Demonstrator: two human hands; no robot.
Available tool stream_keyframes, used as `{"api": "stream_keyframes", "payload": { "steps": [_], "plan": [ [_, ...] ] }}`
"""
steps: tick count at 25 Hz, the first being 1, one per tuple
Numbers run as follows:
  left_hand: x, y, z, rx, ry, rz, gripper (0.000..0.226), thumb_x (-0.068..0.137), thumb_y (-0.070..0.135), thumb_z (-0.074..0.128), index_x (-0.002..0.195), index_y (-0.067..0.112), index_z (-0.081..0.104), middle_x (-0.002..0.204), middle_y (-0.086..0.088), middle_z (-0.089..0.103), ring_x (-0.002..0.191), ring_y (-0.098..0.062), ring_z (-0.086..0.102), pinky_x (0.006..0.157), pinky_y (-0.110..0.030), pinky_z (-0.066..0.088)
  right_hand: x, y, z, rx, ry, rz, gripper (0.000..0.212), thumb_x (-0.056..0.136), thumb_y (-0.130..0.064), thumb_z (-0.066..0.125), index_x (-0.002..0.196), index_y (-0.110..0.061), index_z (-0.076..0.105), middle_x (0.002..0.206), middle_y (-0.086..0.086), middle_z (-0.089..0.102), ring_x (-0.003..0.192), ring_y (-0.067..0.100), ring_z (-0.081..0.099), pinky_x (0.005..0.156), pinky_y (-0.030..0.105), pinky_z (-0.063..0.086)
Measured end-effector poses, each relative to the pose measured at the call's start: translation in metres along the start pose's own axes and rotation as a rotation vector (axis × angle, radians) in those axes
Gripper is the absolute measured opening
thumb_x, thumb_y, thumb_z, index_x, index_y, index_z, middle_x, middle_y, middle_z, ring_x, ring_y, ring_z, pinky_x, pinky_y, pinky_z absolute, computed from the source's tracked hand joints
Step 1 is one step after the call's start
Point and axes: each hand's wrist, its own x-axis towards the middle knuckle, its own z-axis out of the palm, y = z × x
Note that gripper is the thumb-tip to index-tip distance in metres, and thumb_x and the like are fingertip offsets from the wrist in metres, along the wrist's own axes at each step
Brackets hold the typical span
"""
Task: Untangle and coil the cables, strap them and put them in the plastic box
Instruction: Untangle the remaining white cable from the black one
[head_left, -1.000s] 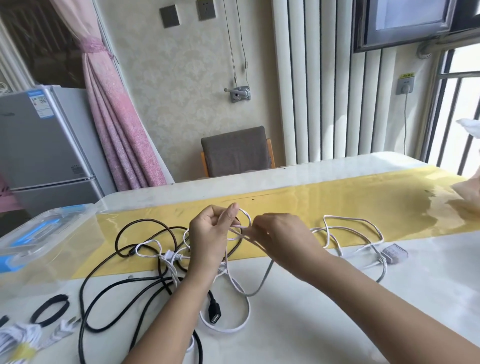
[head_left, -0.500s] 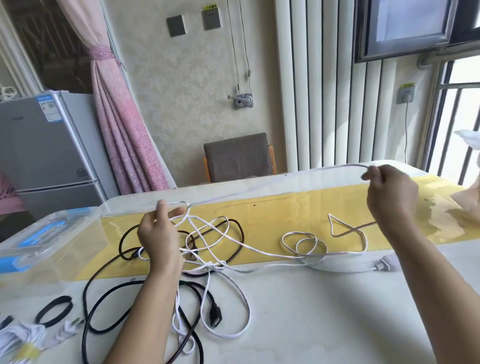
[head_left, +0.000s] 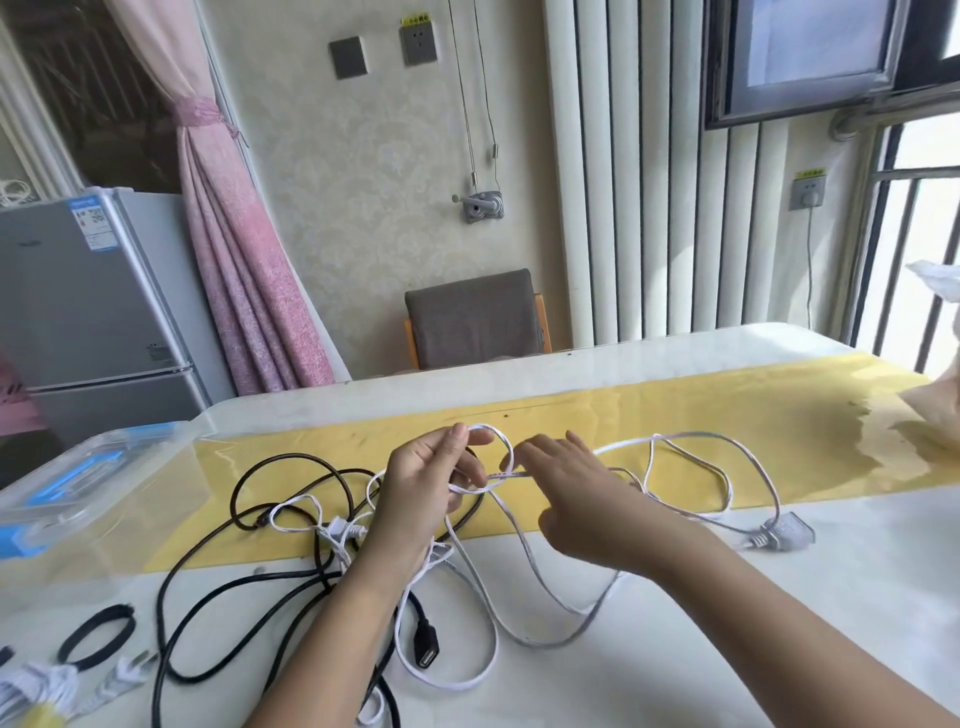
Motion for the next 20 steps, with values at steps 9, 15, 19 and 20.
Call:
{"api": "stream_keyframes", "payload": {
  "steps": [9,15,19,20],
  "plan": [
    [0.007,-0.016,-0.018,0.600,0.186,0.246,0.032,0.095,0.032,0.056,0.070,0.014,0.066,0.041,0.003,0.053,0.039,-0.010,0.050,0.049,-0.027,0.046,-0.001,0.009,-0.035,0.456,-0.077,0.220,0.024,0.082,-0.037,0.067,0.064,-0.022,0.068,0.057,0.001,0.049,0.055,0.013,0.037,0.054,0.027,0.029],
    [0.018,0.001,-0.061,0.675,0.631,0.315,0.037,0.094,0.030,0.058,0.064,0.008,0.065,0.042,0.003,0.051,0.043,-0.005,0.053,0.054,-0.025,0.029,-0.016,0.075,-0.072,0.628,0.595,0.647,0.035,0.087,-0.034,0.064,0.059,-0.014,0.065,0.041,-0.004,0.032,0.047,0.016,0.026,0.049,0.029,0.021],
    [0.021,0.004,-0.065,0.257,0.638,0.168,0.036,0.096,0.030,0.055,0.066,0.011,0.062,0.037,0.009,0.044,0.034,-0.003,0.040,0.046,-0.020,0.032,-0.031,0.112,-0.076,0.226,0.757,0.914,0.030,0.093,-0.026,0.054,0.079,-0.006,0.070,0.069,0.013,0.058,0.072,0.032,0.051,0.061,0.033,0.033],
    [0.020,0.005,-0.061,0.093,0.578,0.122,0.034,0.097,0.028,0.054,0.068,0.011,0.062,0.037,0.011,0.040,0.033,-0.003,0.033,0.041,-0.017,0.028,-0.035,0.119,-0.073,0.086,0.671,0.977,0.023,0.091,-0.019,0.054,0.088,-0.003,0.071,0.085,0.018,0.062,0.085,0.035,0.053,0.067,0.035,0.037]
  ]
}}
